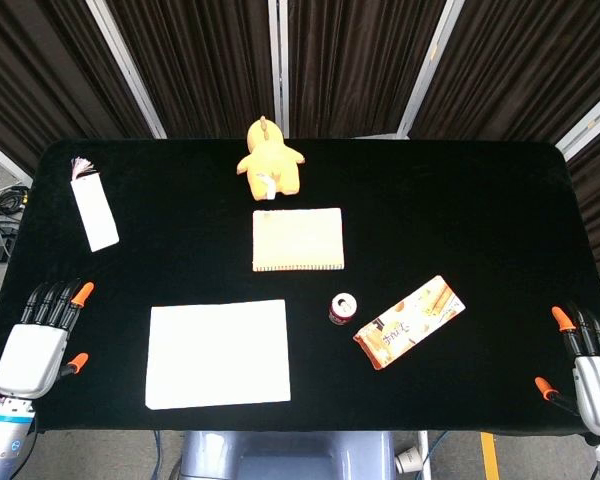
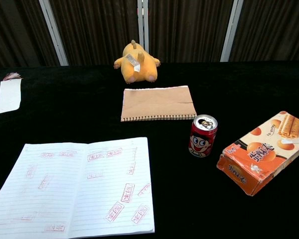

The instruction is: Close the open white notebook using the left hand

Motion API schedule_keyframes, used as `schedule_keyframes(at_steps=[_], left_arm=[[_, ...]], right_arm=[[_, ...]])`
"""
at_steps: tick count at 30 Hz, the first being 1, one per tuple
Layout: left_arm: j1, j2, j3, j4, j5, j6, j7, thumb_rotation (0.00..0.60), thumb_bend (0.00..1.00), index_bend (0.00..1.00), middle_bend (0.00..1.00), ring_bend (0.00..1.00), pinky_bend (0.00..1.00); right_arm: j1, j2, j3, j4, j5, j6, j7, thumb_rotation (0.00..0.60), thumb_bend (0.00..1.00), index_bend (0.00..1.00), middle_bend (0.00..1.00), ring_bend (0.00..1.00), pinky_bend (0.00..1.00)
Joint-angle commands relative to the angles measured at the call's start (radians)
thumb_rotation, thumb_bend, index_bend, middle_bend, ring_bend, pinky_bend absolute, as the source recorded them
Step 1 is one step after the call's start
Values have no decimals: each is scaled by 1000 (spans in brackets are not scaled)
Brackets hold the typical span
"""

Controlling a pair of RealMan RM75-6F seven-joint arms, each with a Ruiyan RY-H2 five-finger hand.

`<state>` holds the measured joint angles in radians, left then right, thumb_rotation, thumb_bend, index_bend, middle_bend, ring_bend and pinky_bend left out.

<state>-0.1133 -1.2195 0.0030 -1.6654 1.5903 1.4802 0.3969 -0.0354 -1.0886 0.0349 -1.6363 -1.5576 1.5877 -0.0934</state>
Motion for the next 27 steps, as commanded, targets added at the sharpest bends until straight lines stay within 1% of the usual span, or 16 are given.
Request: schedule_keyframes(at_steps=[1,17,20,27], left_arm=[[0,0,0,0,0,0,1,600,30,0,0,0,0],[-3,0,1,-1,2,-5,-4,600,28,0,0,0,0],[-5,-1,2,-2,2,-10,-6,600,15,0,0,0,0],[-14,-4,21,-4,28,-29,-16,600,0,0,0,0,0]], right_arm=[[0,0,0,0,-1,0,0,600,40,15,0,0,0],[2,-2,0,0,4,-6,-4,600,40,15,0,0,0],[2,-3,0,0,2,-5,-5,600,40,15,0,0,0],[0,-2,-2,6,5,-7,2,600,40,15,0,0,0]])
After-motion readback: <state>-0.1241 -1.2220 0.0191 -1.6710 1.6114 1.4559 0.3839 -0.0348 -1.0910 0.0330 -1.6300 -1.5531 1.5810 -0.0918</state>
